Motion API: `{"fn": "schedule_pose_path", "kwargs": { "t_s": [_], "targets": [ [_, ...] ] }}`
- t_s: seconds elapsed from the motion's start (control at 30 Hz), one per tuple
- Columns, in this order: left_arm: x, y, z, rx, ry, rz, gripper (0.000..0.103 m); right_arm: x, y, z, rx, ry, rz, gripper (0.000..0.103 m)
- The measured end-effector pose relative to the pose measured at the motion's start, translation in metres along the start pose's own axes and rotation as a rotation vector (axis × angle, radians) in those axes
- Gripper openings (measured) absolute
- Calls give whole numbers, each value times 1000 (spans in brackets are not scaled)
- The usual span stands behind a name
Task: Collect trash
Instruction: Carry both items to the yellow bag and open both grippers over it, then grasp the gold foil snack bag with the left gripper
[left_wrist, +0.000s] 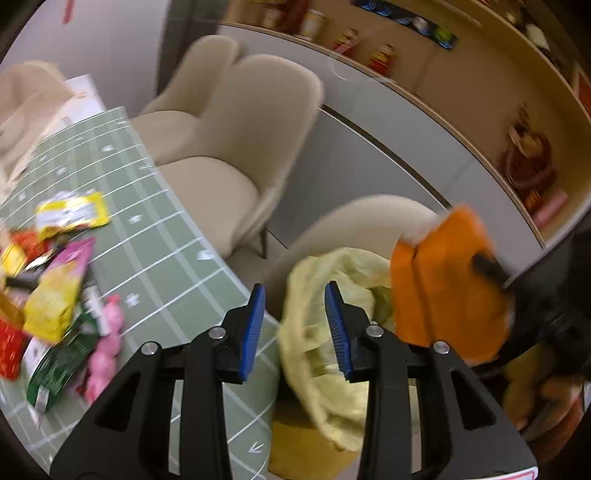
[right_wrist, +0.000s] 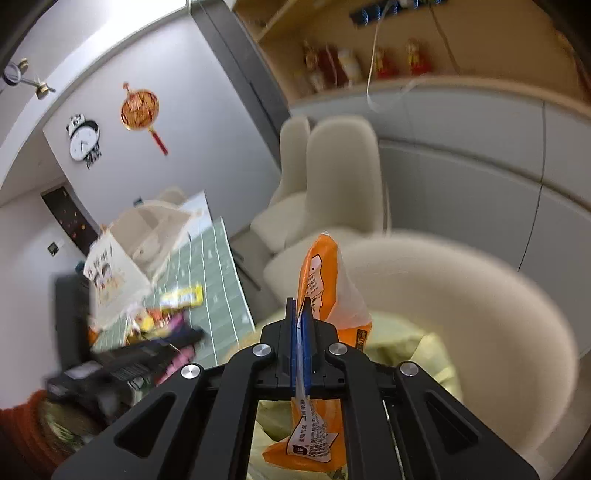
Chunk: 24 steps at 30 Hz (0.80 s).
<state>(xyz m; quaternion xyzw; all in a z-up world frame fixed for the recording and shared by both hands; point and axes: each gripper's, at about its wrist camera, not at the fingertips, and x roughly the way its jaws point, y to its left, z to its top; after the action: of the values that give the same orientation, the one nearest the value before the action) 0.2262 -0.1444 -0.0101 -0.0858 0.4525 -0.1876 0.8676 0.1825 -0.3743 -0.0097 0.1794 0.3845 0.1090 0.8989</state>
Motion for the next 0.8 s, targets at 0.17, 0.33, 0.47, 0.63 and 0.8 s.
{"fn": "schedule_pose_path", "kwargs": {
  "t_s": [0.17, 0.33, 0.47, 0.63, 0.8],
  "targets": [
    [-16, 21, -10, -54, -5, 53, 32, 44, -16, -36, 11, 152, -70, 5],
    [-23, 29, -21, -62, 15, 90, 32, 62, -29, -59, 48, 229, -119, 5],
    [-35, 38, -29, -70, 21, 92, 32, 72, -26, -65, 60, 306, -126, 5],
    [-47, 48, -37, -55, 25, 83, 33, 55, 0, -64, -12, 256, -153, 6],
    [-55, 65, -41, -62, 36, 43, 38, 28, 22, -66, -65, 154, -236, 32]
  ]
}}
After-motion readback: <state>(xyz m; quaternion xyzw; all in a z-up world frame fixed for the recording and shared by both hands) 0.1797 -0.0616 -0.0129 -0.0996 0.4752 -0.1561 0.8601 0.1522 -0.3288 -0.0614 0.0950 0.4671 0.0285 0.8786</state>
